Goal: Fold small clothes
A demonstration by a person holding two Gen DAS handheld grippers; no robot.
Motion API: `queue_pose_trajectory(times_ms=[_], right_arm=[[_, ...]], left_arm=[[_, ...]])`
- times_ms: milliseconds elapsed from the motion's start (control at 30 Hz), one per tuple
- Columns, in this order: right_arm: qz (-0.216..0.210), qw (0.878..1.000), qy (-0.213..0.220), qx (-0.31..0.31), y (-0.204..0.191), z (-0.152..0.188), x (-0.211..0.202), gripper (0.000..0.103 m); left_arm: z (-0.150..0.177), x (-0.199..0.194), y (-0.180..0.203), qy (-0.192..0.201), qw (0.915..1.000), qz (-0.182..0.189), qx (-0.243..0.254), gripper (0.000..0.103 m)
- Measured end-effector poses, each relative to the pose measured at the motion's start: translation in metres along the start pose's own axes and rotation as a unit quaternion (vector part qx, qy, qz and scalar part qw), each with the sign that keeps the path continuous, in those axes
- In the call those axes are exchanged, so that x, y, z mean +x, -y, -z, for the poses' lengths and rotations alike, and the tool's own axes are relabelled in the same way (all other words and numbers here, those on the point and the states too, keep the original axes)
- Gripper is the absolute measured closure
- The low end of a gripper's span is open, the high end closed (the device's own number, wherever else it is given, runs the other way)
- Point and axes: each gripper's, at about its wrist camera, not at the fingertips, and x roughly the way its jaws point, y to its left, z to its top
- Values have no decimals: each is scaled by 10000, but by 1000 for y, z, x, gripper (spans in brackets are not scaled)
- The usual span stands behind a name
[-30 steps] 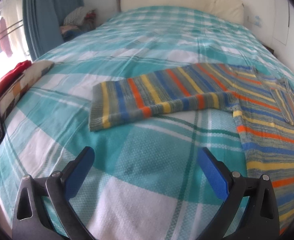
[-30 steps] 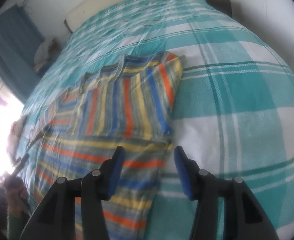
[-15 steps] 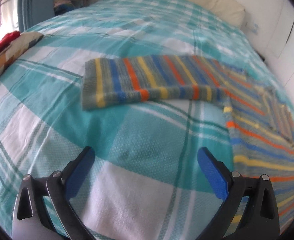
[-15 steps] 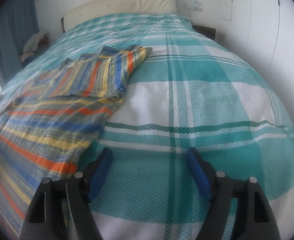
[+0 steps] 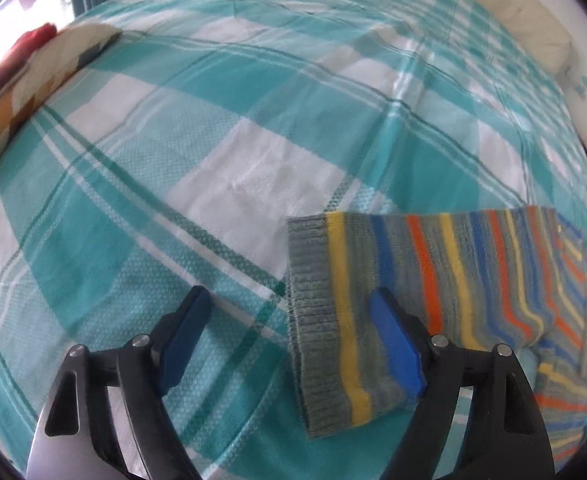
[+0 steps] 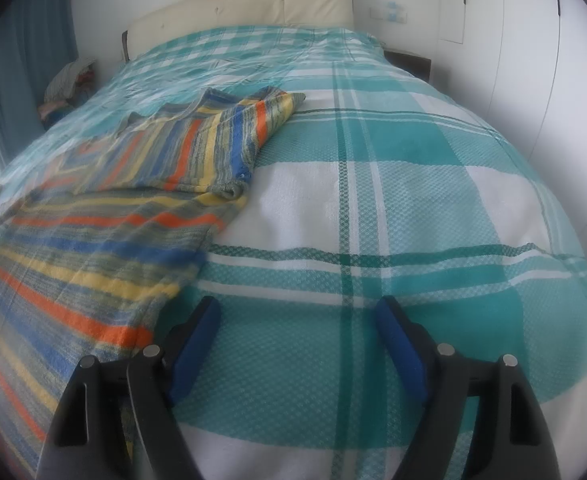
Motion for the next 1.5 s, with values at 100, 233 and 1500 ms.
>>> queue_pose_trajectory(times_ms=[100,233,1500], right_arm=[[-2,10000,2,-4,0,0,0,23],[11,10000,2,-9,0,0,0,23],[-23,9999,-85,-55,-2,-1,5,16]], left_arm=[[3,0,16,45,9994,-72,335,47],[-1,-4,27,-25,9982,8,604,97],[21,-142,120,1237,9772,-330,1696,11]])
